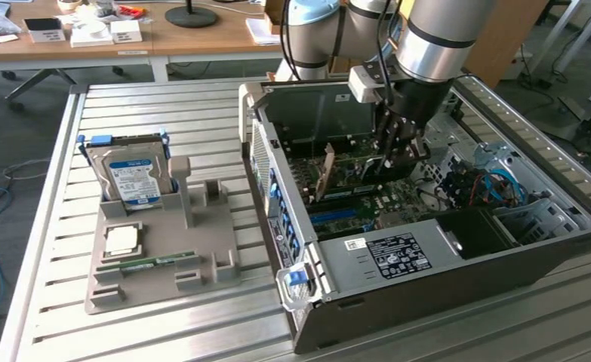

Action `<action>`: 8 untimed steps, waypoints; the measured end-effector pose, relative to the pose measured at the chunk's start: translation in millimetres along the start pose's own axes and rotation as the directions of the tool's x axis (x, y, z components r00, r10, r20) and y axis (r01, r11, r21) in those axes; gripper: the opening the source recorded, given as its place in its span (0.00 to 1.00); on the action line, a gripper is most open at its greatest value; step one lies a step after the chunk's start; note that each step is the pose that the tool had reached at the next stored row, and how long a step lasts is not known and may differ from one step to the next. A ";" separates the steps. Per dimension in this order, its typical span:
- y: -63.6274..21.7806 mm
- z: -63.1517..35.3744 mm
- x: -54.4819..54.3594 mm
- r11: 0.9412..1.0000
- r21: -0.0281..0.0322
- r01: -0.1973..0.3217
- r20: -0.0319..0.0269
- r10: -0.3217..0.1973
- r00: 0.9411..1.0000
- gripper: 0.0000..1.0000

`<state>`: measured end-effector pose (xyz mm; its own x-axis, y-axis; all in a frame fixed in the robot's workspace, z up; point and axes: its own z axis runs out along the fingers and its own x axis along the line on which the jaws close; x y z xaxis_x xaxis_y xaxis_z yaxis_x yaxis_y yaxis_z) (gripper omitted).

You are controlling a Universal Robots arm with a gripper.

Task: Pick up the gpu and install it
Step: 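Insert the gpu into the slot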

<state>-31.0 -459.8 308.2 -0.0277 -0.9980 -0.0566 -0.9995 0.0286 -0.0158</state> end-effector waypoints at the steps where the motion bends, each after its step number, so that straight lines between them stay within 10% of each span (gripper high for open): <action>1: 0.1 0.3 0.0 1.000 0.000 0.000 0.000 0.000 1.000 0.27; 8: 1.2 1.1 0.1 1.000 0.000 0.000 0.000 0.000 1.000 0.27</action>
<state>-32.2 -459.8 307.1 -0.0275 -0.9980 -0.0566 -0.9995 0.0285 -0.0158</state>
